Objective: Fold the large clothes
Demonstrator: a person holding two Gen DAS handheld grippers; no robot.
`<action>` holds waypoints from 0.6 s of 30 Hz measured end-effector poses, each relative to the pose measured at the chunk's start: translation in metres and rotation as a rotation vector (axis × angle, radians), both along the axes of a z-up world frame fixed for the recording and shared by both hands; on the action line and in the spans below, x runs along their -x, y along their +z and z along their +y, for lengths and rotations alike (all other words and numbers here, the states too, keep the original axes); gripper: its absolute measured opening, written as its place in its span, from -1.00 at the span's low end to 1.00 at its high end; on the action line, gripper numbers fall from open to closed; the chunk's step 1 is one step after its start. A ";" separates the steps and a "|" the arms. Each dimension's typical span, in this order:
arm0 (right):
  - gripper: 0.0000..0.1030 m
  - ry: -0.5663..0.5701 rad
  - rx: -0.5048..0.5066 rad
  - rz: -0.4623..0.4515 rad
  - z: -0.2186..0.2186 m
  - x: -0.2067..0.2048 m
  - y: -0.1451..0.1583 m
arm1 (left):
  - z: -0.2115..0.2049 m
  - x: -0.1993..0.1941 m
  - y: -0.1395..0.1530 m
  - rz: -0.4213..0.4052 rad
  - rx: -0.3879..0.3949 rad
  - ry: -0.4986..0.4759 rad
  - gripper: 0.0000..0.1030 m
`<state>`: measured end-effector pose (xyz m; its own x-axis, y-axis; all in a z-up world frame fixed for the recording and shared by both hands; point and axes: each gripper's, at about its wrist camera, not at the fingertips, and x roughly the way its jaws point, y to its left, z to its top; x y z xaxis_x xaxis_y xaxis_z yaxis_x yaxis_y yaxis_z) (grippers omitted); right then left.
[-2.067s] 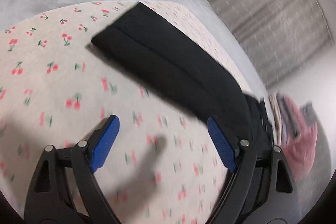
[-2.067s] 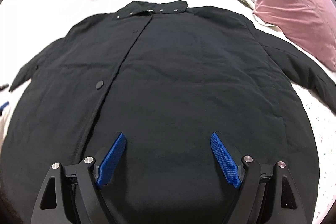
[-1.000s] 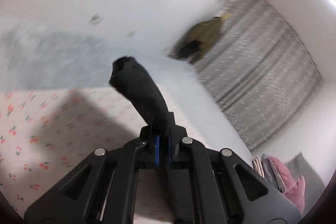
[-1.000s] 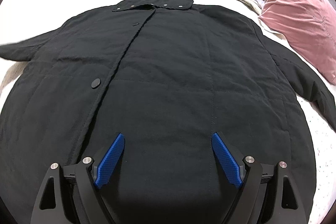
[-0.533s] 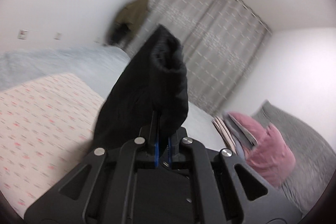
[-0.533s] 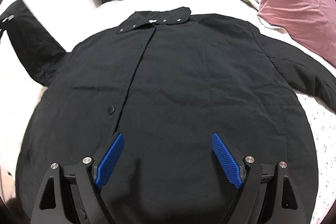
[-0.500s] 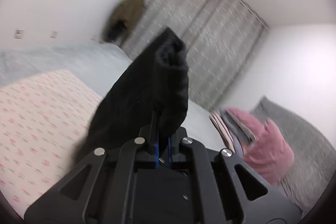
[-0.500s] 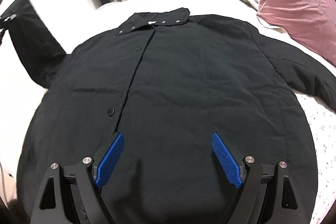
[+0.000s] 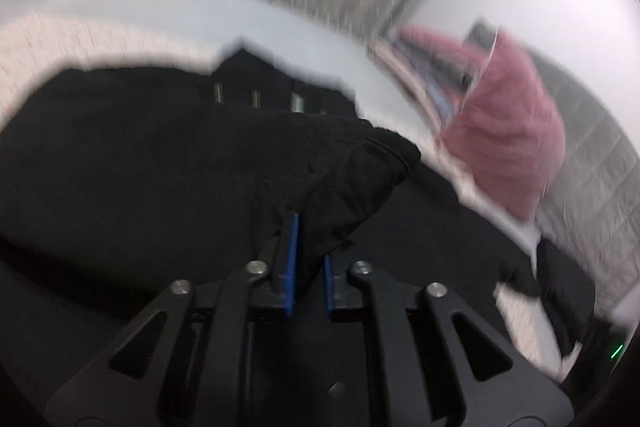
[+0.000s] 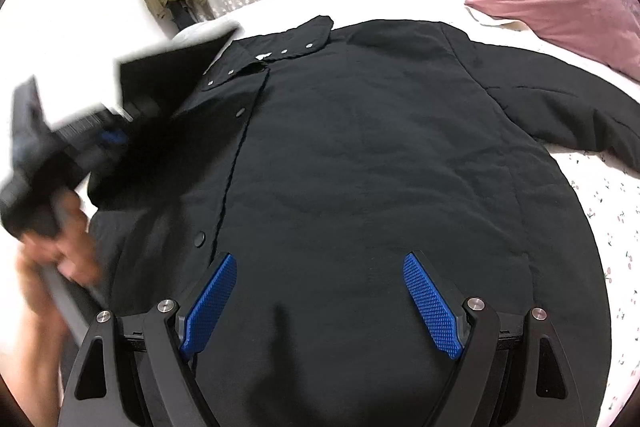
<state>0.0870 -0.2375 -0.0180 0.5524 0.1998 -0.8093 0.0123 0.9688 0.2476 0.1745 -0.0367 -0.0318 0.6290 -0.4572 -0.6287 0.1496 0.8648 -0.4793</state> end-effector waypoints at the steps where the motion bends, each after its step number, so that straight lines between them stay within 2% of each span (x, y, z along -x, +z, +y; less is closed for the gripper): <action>1: 0.69 0.001 -0.006 0.001 -0.001 0.000 0.000 | -0.005 -0.004 -0.014 0.065 -0.019 -0.051 -0.37; 2: 0.69 -0.001 -0.011 0.005 -0.002 -0.001 -0.001 | -0.007 -0.005 -0.027 0.138 -0.038 -0.114 -0.32; 3: 0.69 -0.005 -0.019 0.009 -0.002 -0.003 -0.003 | -0.007 -0.001 -0.030 0.146 -0.049 -0.144 -0.31; 5: 0.69 -0.007 -0.053 0.017 -0.005 -0.006 -0.005 | -0.001 0.011 -0.022 0.108 -0.048 -0.172 0.02; 6: 0.69 -0.005 -0.092 0.021 -0.006 -0.008 -0.006 | 0.008 0.021 -0.013 0.096 -0.032 -0.178 0.36; 7: 0.69 -0.004 -0.138 0.024 -0.008 -0.008 -0.007 | 0.017 0.029 -0.005 0.084 -0.021 -0.177 0.50; 9: 0.69 0.003 -0.267 0.020 -0.011 -0.010 -0.011 | 0.040 0.043 0.010 0.037 -0.019 -0.172 0.51; 10: 0.69 0.002 -0.345 0.012 -0.012 -0.013 -0.014 | 0.055 0.049 0.018 0.005 -0.046 -0.159 0.51; 12: 0.68 -0.029 -0.436 0.010 -0.009 -0.024 -0.021 | 0.085 0.053 0.028 -0.052 -0.145 -0.059 0.51; 13: 0.67 -0.033 -0.462 0.011 -0.003 -0.035 -0.026 | 0.096 0.052 0.027 -0.056 -0.194 -0.007 0.51; 14: 0.65 -0.032 -0.476 0.011 0.003 -0.044 -0.030 | 0.109 0.049 0.024 -0.051 -0.277 0.059 0.51; 15: 0.62 -0.035 -0.487 0.015 0.010 -0.056 -0.036 | 0.116 0.047 0.020 -0.048 -0.319 0.096 0.51; 16: 0.51 -0.039 -0.494 0.022 0.016 -0.066 -0.041 | 0.128 0.045 0.015 -0.057 -0.342 0.135 0.49; 18: 0.05 -0.027 -0.506 0.030 0.030 -0.088 -0.049 | 0.144 0.039 0.010 -0.069 -0.319 0.191 0.38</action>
<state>0.1750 -0.2072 -0.0672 0.5406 0.5569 -0.6305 0.0503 0.7268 0.6850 0.1355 0.1077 -0.0217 0.7300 -0.1156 -0.6736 -0.0062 0.9844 -0.1757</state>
